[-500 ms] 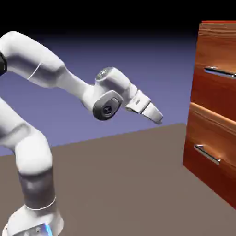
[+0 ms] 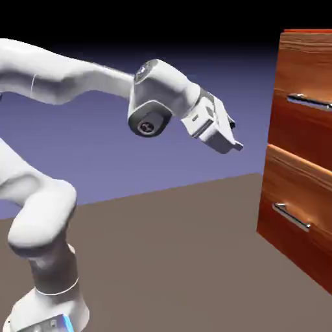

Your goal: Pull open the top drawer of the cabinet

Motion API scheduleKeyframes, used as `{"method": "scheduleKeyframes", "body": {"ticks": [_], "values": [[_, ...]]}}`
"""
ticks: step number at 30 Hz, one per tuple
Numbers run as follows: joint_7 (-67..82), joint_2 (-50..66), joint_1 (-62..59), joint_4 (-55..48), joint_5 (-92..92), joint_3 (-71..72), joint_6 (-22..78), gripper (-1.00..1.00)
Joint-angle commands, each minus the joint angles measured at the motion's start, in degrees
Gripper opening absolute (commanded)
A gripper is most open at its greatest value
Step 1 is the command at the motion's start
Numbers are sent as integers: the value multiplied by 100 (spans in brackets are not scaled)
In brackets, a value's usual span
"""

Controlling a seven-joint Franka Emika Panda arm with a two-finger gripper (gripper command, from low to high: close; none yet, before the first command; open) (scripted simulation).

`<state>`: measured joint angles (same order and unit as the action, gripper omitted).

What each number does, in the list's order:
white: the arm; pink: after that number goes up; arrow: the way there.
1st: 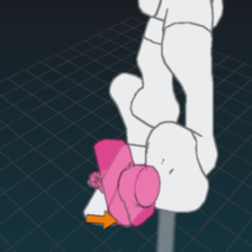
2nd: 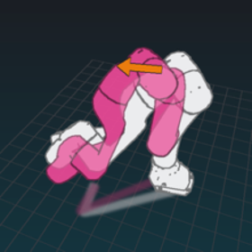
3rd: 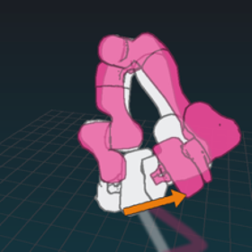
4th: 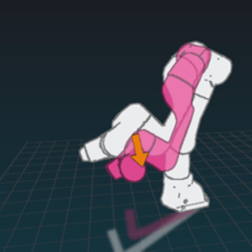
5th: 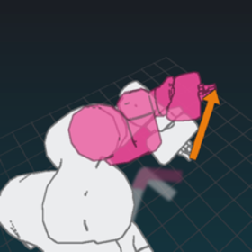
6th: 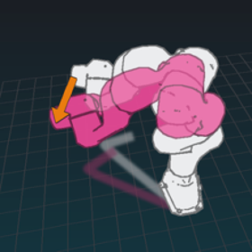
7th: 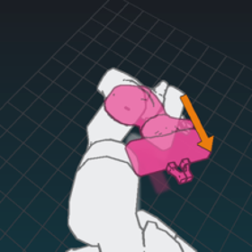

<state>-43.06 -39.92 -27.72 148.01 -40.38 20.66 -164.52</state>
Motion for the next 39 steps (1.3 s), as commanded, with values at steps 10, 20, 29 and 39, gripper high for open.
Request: {"method": "scheduleKeyframes", "body": {"ticks": [10,20,29,39], "values": [[-37,-448,-1753,-801,-2492,1275,586,0],[-74,-896,-3506,-1603,-4984,2550,1171,0],[-107,-1299,-5083,-2324,-7226,3698,1699,0],[-144,-1746,-6836,-3125,-9718,4973,2284,0]]}}
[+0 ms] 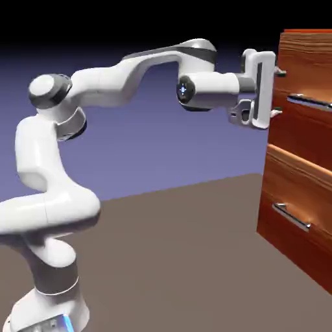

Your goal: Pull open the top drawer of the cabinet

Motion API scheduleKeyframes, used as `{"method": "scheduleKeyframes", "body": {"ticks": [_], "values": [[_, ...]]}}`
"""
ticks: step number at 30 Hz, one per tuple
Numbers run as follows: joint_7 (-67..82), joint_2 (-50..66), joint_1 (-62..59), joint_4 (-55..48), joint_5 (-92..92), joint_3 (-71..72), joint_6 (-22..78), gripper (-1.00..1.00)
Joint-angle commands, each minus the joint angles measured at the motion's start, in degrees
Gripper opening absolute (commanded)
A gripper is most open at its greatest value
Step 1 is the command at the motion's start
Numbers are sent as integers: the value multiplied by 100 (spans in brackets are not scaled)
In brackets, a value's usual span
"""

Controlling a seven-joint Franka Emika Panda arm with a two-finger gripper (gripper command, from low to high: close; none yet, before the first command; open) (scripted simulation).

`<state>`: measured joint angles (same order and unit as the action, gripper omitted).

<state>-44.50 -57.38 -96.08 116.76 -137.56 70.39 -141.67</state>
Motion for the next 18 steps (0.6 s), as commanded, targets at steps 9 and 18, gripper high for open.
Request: {"method": "scheduleKeyframes", "body": {"ticks": [9,18], "values": [[-228,-238,-1314,-1100,-904,870,-5,0],[-1179,-1302,-1644,-1071,-1116,510,490,-100]]}}
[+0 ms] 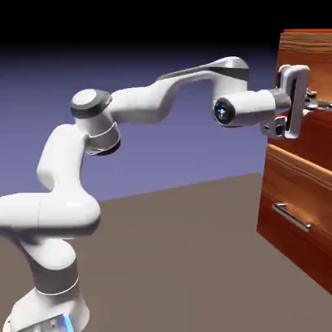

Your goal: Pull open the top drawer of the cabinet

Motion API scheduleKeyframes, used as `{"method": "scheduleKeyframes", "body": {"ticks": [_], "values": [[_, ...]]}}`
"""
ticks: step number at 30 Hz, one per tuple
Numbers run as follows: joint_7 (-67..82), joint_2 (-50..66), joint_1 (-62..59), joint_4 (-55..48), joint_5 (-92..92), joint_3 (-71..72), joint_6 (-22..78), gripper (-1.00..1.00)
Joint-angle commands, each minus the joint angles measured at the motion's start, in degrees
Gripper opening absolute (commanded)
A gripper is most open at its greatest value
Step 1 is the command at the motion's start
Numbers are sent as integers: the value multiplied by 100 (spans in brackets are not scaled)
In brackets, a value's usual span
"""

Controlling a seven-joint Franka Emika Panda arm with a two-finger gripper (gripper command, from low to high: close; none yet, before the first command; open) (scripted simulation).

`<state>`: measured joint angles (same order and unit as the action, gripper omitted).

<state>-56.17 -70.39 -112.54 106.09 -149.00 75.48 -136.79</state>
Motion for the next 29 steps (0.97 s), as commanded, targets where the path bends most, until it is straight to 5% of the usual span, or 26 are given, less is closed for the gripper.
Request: {"method": "scheduleKeyframes", "body": {"ticks": [1,26,27,29], "values": [[-37,-72,130,204,29,-99,101,-100],[-5,-1365,4138,5219,1938,-3002,1300,-100],[-5,-1365,4138,5219,1938,-3002,1300,100],[-89,-1542,4317,5419,2176,-3210,1310,100]]}}
